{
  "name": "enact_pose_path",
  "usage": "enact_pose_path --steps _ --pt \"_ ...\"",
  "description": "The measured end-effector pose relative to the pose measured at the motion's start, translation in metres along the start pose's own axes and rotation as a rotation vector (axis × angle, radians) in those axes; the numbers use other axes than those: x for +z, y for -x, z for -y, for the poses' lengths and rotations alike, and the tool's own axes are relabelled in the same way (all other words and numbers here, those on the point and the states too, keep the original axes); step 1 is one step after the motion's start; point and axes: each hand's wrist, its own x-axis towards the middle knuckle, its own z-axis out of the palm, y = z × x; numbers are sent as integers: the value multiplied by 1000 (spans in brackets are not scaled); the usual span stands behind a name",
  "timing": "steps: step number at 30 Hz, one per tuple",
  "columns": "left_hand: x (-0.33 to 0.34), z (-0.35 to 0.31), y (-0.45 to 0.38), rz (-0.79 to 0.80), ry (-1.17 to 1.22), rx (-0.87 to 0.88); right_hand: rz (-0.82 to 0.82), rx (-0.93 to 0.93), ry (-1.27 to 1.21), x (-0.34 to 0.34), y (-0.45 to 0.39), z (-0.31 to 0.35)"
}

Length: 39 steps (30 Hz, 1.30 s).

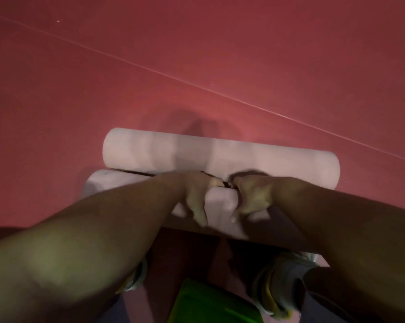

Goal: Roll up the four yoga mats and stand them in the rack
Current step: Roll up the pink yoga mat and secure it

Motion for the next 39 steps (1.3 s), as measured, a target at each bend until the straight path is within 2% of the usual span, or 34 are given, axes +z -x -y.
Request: enact_pose_path --steps 3,5,7,11,15,20,23,26,30,33,36,39 --pt "-9 3 -13 200 76 -68 9 -3 54 14 4 3" --pt "0 5 -18 255 113 -55 31 -18 69 18 4 4" --pt "7 4 -16 208 101 -57 47 -13 28 15 4 3" --pt "-4 8 0 -6 62 -78 69 14 -101 -5 0 -1" --pt "4 3 3 107 29 -42 120 -26 -34 -10 -4 1" --pt "2 6 -9 50 102 -33 19 -71 -22 -16 -4 2" --pt "-7 13 -19 145 132 -94 45 -101 26 -21 -1 14" --pt "0 15 -23 237 203 -128 91 -27 30 5 3 20" --pt "-3 10 -13 99 103 -101 13 -39 -91 6 1 10" --pt "-10 7 -2 103 122 16 5 -8 -173 -7 -4 2" --pt "-1 3 3 106 119 30 62 15 -101 -8 -2 4" --pt "3 7 -2 12 94 5 19 10 -103 -5 -2 4"
